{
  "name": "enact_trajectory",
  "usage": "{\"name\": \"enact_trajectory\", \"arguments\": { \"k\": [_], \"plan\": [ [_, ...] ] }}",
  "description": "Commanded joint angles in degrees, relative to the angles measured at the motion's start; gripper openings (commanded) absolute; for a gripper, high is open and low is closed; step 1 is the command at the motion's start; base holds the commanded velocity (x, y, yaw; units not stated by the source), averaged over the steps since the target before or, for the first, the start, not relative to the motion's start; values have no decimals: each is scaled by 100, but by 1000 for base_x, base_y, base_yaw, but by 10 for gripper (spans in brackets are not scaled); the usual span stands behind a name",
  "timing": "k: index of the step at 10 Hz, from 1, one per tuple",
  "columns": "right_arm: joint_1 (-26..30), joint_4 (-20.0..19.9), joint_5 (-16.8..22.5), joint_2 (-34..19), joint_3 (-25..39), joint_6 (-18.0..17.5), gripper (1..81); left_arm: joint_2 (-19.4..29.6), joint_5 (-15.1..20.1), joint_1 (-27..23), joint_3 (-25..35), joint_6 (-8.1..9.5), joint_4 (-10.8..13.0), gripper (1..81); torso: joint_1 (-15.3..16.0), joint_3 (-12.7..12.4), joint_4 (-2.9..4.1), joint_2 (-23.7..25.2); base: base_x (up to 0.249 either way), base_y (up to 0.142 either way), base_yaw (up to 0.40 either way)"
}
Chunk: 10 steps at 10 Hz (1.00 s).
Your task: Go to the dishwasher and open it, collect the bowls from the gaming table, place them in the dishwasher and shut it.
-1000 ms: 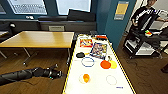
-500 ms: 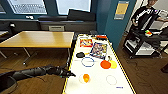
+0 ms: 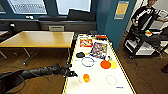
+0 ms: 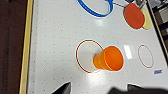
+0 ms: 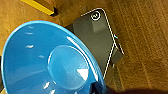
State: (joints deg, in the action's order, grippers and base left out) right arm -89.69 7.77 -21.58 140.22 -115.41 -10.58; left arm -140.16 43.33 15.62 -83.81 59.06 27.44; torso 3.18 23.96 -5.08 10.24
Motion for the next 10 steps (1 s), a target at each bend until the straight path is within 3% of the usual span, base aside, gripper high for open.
{"name": "enact_trajectory", "arguments": {
  "k": [1, 3, 4, 5, 7, 10],
  "plan": [
    [86, 85, 277, -150, -86, -23, 10, -249, 519, -836, 453, 632, 780, 811, 0, 0, 0, 0, 0, 0, 0],
    [86, 85, 277, -114, -148, -23, 10, -469, 519, -828, 410, 737, 894, 811, 0, 0, 0, 0, 0, 0, 0],
    [103, 85, 312, -114, -156, -23, 10, -600, 553, -827, 313, 1051, 1138, 811, 0, 0, 0, 0, 0, 0, 0],
    [113, 85, 330, -105, -156, -23, 10, -785, 876, -827, 304, 1335, 1438, 811, 0, 0, 0, 0, 0, 0, 0],
    [139, 94, 347, -96, -139, -23, 10, -1050, 1266, -827, 295, 1670, 1756, 811, 0, 0, 0, 0, 0, 0, 0],
    [165, 102, 356, -70, -156, -23, 10, -822, 1231, -827, 128, 1951, 2160, 811, 0, 0, 0, 0, 0, 0, 0]
  ]
}}
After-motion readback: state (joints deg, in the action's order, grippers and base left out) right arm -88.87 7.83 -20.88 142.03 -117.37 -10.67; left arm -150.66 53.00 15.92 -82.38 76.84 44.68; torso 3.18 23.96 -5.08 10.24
